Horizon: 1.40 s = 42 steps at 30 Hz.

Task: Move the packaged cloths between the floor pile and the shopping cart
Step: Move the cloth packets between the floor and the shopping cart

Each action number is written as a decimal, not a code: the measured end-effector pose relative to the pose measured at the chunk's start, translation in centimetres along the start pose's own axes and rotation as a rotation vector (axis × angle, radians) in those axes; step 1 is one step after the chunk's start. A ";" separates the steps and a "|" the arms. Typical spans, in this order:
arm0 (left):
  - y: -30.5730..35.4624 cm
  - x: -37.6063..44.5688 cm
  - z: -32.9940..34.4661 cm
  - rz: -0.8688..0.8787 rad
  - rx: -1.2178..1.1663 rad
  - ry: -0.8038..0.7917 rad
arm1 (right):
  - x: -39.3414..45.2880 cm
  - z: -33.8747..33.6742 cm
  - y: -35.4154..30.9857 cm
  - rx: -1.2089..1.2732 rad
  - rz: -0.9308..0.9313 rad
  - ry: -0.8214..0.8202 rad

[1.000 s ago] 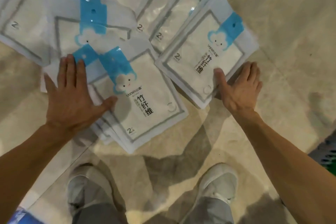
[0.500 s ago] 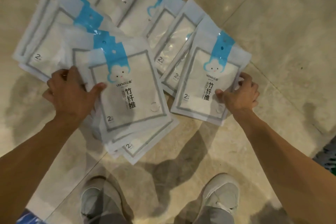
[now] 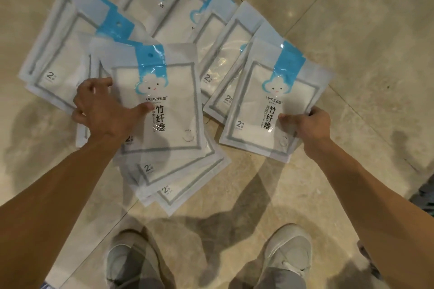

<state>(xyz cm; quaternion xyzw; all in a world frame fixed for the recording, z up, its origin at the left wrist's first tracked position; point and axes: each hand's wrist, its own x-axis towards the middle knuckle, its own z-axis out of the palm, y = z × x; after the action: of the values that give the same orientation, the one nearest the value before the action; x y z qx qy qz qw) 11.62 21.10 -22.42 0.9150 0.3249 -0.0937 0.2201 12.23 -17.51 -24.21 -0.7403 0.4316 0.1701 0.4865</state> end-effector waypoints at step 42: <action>10.8 -6.6 -50.7 -0.085 -1.024 -0.361 | -36.2 -11.3 -42.0 0.199 -0.299 -0.490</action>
<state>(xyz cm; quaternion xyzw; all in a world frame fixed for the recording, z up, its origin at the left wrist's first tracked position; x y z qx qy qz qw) 14.85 33.53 28.24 0.6463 0.3227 -0.0881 0.6858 23.52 -3.68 29.46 -0.6811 0.2021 0.2271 0.6661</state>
